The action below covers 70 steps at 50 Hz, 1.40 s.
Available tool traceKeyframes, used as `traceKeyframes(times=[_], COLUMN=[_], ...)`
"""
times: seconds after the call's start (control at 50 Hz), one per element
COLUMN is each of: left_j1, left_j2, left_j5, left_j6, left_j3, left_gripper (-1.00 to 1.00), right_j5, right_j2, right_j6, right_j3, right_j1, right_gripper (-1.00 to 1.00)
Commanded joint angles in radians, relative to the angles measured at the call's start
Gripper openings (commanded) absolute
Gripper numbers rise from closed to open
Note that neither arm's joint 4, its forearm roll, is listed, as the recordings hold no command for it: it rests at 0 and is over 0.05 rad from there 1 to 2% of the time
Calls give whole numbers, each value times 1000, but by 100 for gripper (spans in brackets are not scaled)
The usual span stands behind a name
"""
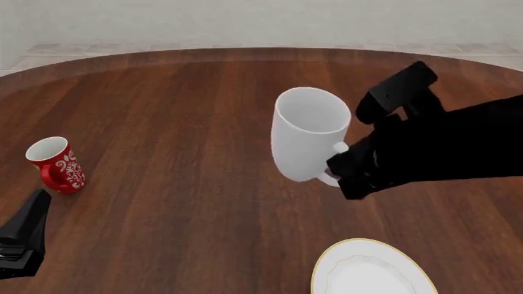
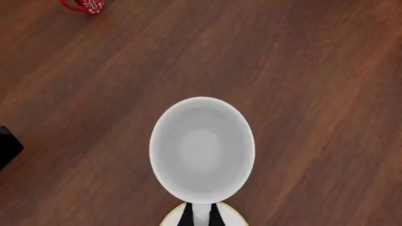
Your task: Put the white mug on the plate.
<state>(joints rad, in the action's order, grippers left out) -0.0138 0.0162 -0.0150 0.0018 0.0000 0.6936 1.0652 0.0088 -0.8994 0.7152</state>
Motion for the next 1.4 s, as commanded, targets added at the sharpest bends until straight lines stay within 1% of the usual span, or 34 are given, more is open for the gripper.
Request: traceKeyframes(times=[0.02, 0.3, 0.64, 0.8, 1.04, 1.14, 1.4], left_j1=[-4, -4, -4, -4, -4, -4, -3], left_j2=[-8, -5, -11, -9, -8, -8, -11], left_j5=[5, 7, 10, 10, 8, 9, 11], left_j6=[2, 0, 2, 1, 1, 1, 1], left_j3=[0, -1, -1, -2, -1, -1, -1], left_gripper=[100, 100, 100, 100, 100, 100, 100], right_j5=[31, 71, 125, 142, 186, 198, 234], right_j2=[-93, -204, -289, -326, -395, -425, -490], right_j6=[4, 10, 8, 17, 12, 18, 24], right_j3=[51, 125, 161, 184, 219, 240, 268], right_j1=[-6, -21, -35, -19, -30, -31, -20], right_gripper=[-100, -100, -100, -100, -100, -100, -100])
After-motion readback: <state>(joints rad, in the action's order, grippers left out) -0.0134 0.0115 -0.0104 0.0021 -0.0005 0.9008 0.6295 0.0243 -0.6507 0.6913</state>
